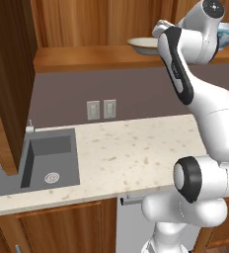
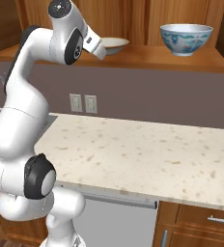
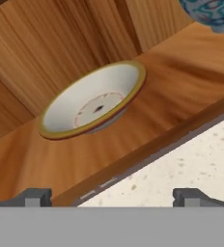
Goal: Pick up the bowls from the cabinet and place each bowl in front of a stool on the dining counter.
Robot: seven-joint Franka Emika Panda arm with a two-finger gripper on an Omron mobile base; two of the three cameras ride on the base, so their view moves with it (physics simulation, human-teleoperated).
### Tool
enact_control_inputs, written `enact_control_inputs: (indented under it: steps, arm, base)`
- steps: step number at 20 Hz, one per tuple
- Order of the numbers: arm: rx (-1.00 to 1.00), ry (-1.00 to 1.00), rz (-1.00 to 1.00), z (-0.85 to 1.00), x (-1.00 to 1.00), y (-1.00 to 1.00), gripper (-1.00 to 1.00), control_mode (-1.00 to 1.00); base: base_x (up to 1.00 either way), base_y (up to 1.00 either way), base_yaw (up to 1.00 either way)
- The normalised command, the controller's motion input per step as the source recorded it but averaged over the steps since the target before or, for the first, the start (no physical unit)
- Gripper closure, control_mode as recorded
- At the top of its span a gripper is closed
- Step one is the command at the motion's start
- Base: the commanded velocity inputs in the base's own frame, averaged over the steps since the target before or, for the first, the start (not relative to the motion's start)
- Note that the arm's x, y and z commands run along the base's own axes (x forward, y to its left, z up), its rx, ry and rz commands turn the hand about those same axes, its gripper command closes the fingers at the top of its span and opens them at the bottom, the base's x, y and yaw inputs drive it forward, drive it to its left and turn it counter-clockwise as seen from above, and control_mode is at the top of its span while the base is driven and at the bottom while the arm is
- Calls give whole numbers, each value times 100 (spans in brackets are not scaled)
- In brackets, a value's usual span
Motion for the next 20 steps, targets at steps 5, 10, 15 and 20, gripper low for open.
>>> enact_control_inputs:
  steps: [5,10,15,20]
  arm:
    - [0,-5,0,-14,24,-16,-100,-100]
    - [0,-5,-1,-16,26,-23,-100,-100]
    - [0,-1,-1,-7,37,-14,-100,-100]
    - [0,0,-1,0,46,-6,-100,-100]
  base:
    - [0,0,0]
    - [0,0,0]
    - [0,0,0]
    - [0,0,0]
